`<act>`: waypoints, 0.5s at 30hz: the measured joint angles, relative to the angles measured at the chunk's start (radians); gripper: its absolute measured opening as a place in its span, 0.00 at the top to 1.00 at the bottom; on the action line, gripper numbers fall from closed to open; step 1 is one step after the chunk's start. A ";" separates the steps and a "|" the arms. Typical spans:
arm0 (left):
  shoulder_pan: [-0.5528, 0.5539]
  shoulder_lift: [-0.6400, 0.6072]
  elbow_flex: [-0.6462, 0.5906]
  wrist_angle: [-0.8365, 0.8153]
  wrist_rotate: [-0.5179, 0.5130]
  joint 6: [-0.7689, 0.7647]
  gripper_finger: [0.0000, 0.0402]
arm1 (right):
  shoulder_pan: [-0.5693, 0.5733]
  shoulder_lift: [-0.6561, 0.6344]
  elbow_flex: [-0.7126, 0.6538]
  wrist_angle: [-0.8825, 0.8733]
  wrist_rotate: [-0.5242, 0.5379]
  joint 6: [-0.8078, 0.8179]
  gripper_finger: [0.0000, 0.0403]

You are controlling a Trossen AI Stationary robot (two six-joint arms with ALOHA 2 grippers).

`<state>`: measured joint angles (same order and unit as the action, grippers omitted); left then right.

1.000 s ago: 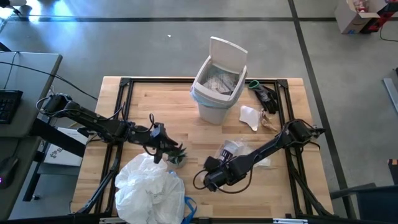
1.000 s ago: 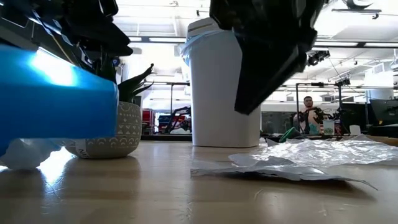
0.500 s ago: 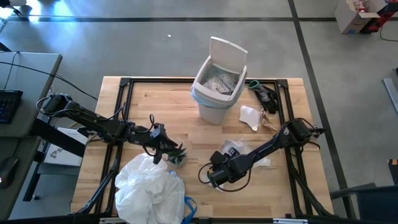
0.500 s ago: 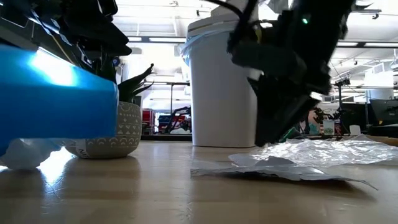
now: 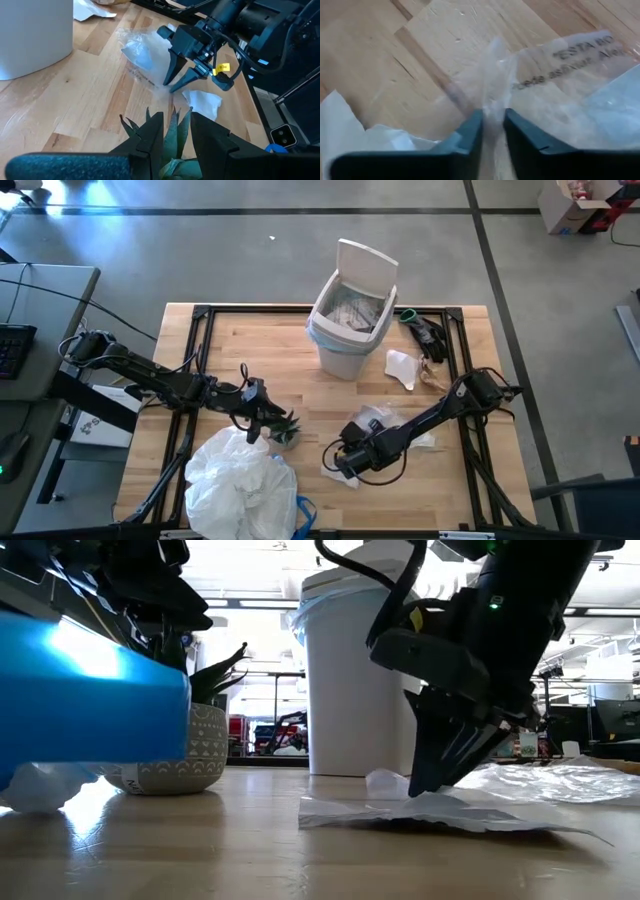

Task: Place trash/remove bag and relplace
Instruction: Put the transparent plastic into the trash bin

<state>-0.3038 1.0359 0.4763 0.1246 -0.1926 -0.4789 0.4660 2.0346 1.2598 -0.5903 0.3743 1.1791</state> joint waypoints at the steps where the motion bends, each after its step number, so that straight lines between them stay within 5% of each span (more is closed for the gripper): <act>1: 0.000 0.000 0.000 0.000 0.000 0.000 0.80 | 0.001 0.000 0.000 0.001 -0.001 0.000 0.90; 3: 0.000 0.000 0.000 0.000 0.000 -0.002 0.80 | 0.005 0.001 0.000 0.006 -0.003 -0.001 0.97; 15: 0.000 0.000 0.000 -0.001 -0.001 -0.007 0.80 | 0.009 0.008 0.232 -0.250 -0.025 -0.092 1.00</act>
<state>-0.3035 1.0359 0.4763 0.1238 -0.1932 -0.4858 0.4745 2.0430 1.4914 -0.8405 0.3492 1.0872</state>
